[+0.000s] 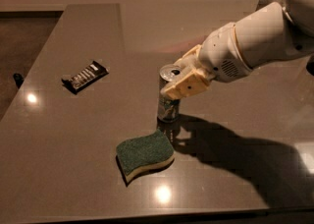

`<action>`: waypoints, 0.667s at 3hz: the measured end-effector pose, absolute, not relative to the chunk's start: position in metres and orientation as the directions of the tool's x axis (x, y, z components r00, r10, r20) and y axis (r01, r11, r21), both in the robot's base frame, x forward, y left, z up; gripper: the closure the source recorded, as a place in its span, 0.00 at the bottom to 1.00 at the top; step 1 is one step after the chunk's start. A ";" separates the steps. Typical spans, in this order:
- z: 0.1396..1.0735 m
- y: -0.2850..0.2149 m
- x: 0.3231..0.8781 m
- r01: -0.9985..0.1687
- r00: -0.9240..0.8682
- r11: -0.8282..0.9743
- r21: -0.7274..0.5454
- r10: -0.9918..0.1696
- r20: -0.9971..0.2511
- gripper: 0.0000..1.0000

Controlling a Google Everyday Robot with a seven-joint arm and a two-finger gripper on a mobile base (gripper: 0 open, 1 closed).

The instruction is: Move redbull can near sponge

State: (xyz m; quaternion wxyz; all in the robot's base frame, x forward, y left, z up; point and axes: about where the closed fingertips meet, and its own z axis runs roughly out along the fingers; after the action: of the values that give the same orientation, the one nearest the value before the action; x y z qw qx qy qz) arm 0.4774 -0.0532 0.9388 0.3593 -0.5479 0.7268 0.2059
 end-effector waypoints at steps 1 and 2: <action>0.935 -0.057 0.468 -0.948 -0.148 0.309 -0.080 -0.647 -0.748 0.37; 0.932 -0.060 0.460 -0.949 -0.156 0.308 -0.066 -0.640 -0.753 0.06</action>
Offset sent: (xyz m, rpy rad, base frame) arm -0.0235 -0.0158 -0.0119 0.0318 0.0445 0.0008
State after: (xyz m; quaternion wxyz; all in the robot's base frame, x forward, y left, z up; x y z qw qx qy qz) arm 0.4601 -0.0604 0.9324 0.3526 -0.5456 0.7279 0.2193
